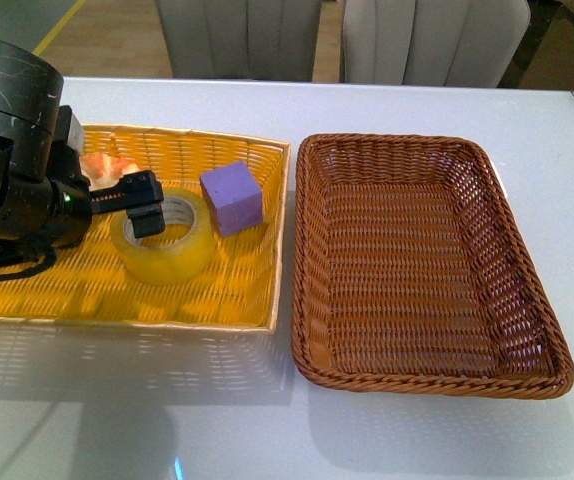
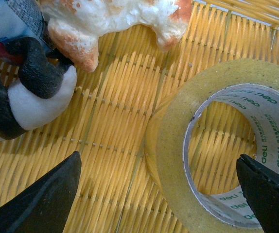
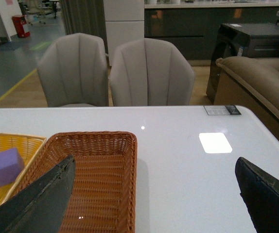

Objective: Move tape to another basket

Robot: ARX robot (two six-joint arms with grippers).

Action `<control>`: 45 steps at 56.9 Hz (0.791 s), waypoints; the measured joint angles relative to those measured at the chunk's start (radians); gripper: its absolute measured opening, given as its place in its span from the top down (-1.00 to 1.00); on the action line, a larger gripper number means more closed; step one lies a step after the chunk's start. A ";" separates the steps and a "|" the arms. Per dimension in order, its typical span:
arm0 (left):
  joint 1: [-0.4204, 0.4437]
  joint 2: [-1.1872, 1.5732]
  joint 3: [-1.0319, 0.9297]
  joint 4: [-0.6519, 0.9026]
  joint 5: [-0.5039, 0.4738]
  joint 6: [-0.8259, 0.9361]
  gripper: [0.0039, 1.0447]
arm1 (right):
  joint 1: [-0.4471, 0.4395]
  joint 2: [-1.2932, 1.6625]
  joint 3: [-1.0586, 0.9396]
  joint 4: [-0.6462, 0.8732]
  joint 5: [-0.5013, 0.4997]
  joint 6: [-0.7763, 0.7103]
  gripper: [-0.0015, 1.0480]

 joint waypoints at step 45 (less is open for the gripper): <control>-0.021 0.080 0.069 -0.026 -0.014 -0.027 0.57 | 0.000 0.000 0.000 0.000 0.000 0.000 -0.83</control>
